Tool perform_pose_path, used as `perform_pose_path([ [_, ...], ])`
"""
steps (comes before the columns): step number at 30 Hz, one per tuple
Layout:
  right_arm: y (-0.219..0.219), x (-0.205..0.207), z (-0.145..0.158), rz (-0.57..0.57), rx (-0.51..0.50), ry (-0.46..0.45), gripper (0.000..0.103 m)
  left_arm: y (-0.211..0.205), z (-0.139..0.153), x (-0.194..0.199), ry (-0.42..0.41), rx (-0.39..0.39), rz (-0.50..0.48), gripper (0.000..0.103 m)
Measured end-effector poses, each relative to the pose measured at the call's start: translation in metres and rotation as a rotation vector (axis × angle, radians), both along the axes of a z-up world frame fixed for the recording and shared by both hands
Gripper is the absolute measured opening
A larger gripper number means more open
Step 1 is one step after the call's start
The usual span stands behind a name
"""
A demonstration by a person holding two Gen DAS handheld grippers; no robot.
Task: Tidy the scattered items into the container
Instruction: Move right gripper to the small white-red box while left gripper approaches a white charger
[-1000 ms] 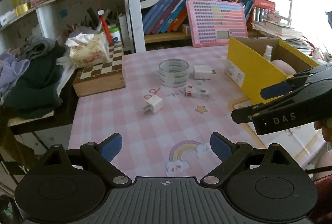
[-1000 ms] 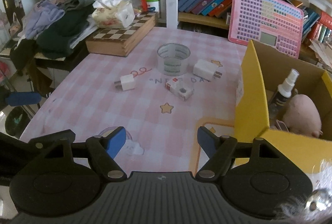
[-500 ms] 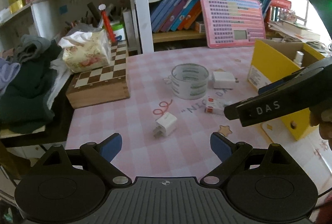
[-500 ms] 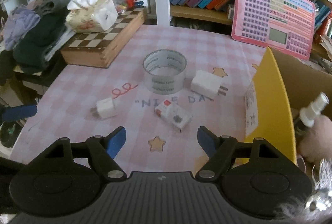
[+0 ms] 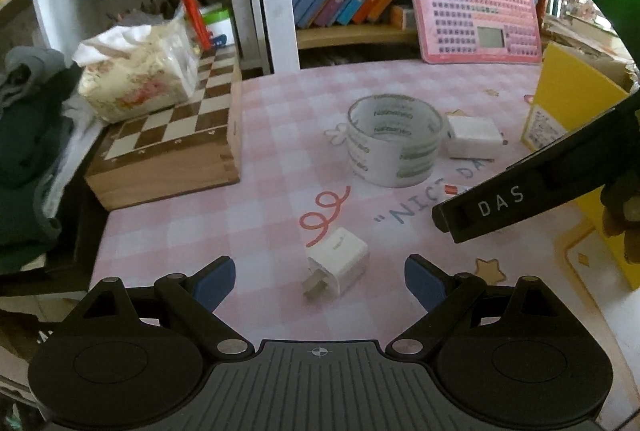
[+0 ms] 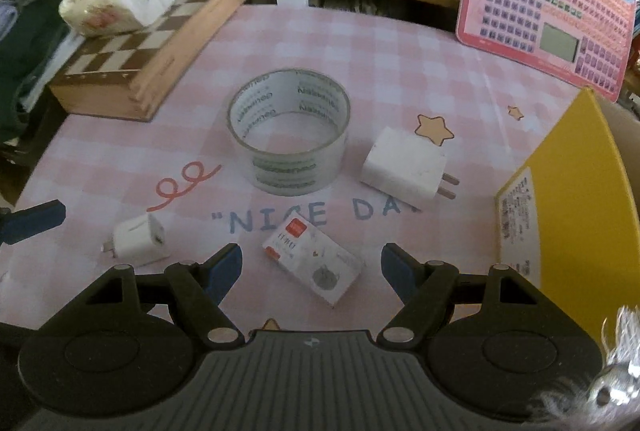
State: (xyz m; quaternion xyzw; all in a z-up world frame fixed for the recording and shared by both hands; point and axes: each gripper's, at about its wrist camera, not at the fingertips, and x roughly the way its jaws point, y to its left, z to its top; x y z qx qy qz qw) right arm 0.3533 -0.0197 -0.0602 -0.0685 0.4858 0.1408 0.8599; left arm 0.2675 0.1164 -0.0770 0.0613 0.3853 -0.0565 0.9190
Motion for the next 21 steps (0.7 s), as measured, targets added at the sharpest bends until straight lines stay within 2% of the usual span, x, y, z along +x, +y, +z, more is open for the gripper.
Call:
perform_pose_path([
  [5, 0.002, 0.011, -0.010, 0.000, -0.020, 0.029, 0.074, 0.000, -0.009, 0.014, 0.013, -0.006, 0.002, 0.090],
  [10, 0.005, 0.013, -0.015, 0.015, -0.013, 0.025, 0.073, 0.002, -0.018, 0.023, 0.038, -0.017, 0.002, 0.076],
  [13, 0.008, 0.012, -0.014, 0.035, -0.009, 0.011, 0.060, 0.006, -0.018, 0.024, 0.033, -0.048, 0.010, 0.067],
  [14, 0.009, 0.011, -0.013, 0.042, -0.007, 0.005, 0.051, 0.006, -0.017, 0.024, 0.029, -0.049, 0.008, 0.064],
  [15, 0.010, 0.010, -0.012, 0.048, -0.005, 0.001, 0.045, 0.006, -0.017, 0.024, 0.026, -0.052, 0.006, 0.054],
  [16, 0.011, 0.010, -0.011, 0.052, -0.001, 0.001, 0.043, 0.006, -0.016, 0.024, 0.022, -0.053, 0.002, 0.036],
  [18, 0.012, 0.008, -0.010, 0.067, 0.008, -0.003, 0.035, 0.007, -0.014, 0.024, 0.027, -0.055, -0.013, 0.034],
  [21, 0.011, 0.009, -0.008, 0.076, 0.043, 0.019, 0.031, 0.010, -0.013, 0.023, 0.039, -0.067, -0.020, 0.034],
])
